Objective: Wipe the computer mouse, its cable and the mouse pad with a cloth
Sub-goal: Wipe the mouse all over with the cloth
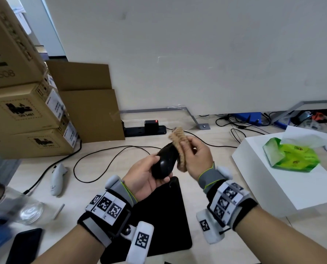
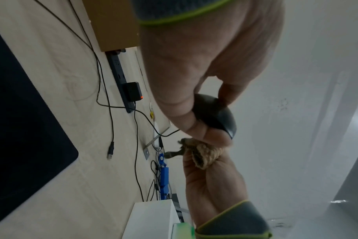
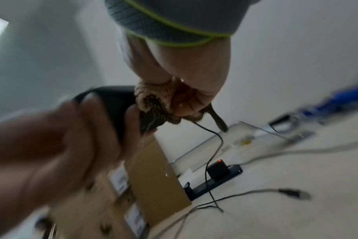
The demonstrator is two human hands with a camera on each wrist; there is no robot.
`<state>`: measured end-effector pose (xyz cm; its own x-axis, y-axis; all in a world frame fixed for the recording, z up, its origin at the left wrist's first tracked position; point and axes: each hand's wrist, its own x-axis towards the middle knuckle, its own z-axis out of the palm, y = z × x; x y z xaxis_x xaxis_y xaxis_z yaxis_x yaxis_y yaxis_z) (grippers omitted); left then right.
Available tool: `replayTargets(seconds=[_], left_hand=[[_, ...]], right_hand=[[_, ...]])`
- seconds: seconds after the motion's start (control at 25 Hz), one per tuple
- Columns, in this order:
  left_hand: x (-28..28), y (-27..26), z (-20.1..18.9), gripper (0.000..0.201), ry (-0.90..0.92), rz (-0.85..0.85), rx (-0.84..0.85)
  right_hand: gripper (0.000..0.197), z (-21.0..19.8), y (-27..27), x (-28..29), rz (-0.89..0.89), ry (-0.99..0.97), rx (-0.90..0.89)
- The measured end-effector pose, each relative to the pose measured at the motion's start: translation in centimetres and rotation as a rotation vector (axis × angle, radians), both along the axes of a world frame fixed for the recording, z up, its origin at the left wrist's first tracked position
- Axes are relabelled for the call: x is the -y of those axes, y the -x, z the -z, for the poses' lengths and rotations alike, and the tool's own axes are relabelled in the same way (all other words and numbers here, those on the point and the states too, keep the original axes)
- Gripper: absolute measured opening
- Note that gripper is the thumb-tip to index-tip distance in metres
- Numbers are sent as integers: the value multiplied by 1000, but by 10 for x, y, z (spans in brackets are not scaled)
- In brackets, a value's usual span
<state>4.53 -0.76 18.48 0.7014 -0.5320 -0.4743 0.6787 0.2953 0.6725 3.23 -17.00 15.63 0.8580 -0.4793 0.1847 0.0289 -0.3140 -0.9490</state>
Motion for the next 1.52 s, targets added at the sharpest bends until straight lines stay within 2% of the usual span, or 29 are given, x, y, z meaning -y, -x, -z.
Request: replayTargets(seconds=[0.12, 0.24, 0.36, 0.48, 0.52, 0.6, 0.68, 0.72, 0.84, 0.88, 1.0, 1.04, 1.12, 1.16, 1.24, 1.32, 1.44, 1.52], left_hand=[[-9, 5, 2, 31, 69, 59, 50], [-12, 4, 7, 33, 95, 85, 62], [-7, 4, 9, 31, -23, 86, 96], [-3, 1, 11, 27, -101, 75, 111], [-1, -1, 10, 29, -107, 64, 85], [3, -4, 9, 50, -72, 32, 3], [5, -3, 7, 67, -32, 30, -28], [5, -3, 8, 71, -44, 46, -14], [6, -2, 8, 83, -79, 108, 50], [6, -3, 10, 88, -83, 107, 49], [7, -5, 8, 96, 19, 59, -15], [7, -5, 10, 96, 3, 68, 7], [6, -4, 11, 93, -115, 110, 90], [5, -3, 11, 91, -137, 116, 115], [3, -4, 9, 90, -132, 118, 123], [5, -7, 5, 92, -99, 107, 115], [6, -11, 2, 93, -62, 91, 80], [5, -13, 4, 95, -81, 106, 97]], right_hand=[[18, -13, -6, 16, 90, -241, -29], [18, -33, -2, 17, 79, -319, 48], [17, -38, -3, 12, -31, -169, 13], [33, -30, 7, -1, -294, 137, -86], [36, -26, 14, -7, -351, 282, -81], [42, -17, 26, -17, -439, 462, 3], [40, -11, 23, -16, -444, 493, 65], [41, -10, 15, -12, -373, 508, 55], [45, -14, -2, -1, -127, 521, -145], [42, -14, 2, -6, -127, 547, -143], [33, -11, 25, -28, -303, 670, 51], [32, -10, 24, -27, -320, 669, 66], [29, -10, 3, -11, -175, 525, -39], [28, -12, -10, -1, -85, 439, -138], [22, -17, -22, 11, -28, 339, -265], [21, -21, -16, 4, -73, 393, -194], [33, -24, 14, -18, -269, 576, 20], [34, -19, 14, -17, -318, 603, 30]])
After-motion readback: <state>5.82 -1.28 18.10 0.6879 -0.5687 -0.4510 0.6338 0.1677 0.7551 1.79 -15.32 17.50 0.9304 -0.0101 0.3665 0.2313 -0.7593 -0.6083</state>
